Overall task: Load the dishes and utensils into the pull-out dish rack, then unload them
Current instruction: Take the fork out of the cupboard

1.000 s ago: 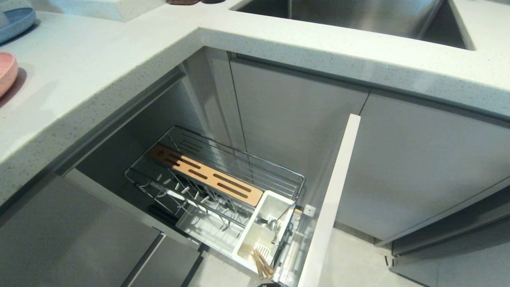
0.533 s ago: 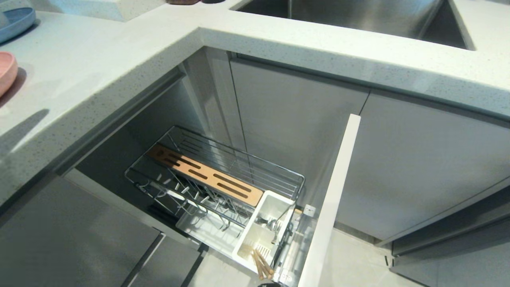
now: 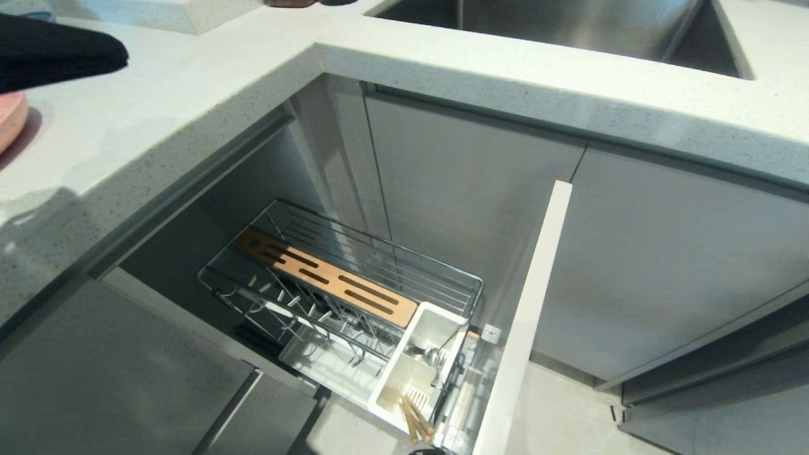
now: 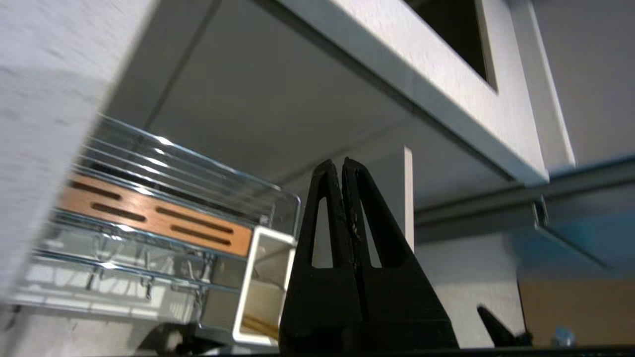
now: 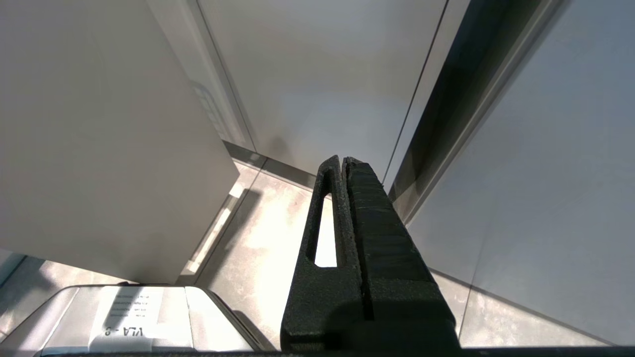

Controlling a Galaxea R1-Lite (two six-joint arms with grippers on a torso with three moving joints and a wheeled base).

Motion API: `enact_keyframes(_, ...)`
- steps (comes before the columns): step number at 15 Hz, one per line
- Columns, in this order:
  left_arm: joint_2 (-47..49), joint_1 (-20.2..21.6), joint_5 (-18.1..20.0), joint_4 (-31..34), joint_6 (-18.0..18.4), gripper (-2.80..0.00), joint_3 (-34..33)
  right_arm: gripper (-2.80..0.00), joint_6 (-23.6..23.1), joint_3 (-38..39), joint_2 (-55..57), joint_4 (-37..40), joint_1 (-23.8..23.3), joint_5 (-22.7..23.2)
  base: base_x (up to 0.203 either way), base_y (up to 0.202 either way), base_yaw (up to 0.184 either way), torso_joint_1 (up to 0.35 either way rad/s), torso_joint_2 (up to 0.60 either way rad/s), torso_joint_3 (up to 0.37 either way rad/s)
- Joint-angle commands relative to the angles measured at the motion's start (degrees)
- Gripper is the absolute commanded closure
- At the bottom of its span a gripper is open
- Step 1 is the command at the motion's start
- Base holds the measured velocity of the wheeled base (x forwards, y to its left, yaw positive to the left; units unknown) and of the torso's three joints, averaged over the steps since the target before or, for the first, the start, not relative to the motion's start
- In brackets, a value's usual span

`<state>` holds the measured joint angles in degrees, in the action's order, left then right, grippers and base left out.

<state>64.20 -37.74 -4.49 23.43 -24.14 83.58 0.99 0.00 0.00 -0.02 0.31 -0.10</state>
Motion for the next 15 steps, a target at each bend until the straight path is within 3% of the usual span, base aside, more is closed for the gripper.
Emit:
enact_keyframes(1,1.0,-2.4,-0.1,0.1,0.0,0.0,-1.3,0.0,0.0,0.1,0.0,-0.1,0.1,0.0,0.0,0.0,0.0,0.0,0.0,0.0)
enact_keyframes(7,3.3,-9.8,-0.2,0.2,0.8,0.0,-5.2,0.0,0.0,0.1,0.0,0.0,0.0,-0.1,0.0,0.0,0.0,0.0,0.0,0.0)
enact_keyframes(12,7.6,-12.8,-0.7,2.5,0.8,0.0,-6.3,0.0,0.0,0.1,0.0,-0.1,0.0,-0.1,0.0,0.0,0.0,0.0,0.0,0.0)
enact_keyframes(15,12.3,-15.1,-5.8,6.1,0.8,0.0,-6.1,0.0,0.0,0.1,0.0,-0.1,0.0,0.0,0.0,0.0,0.0,0.0,0.0,0.0)
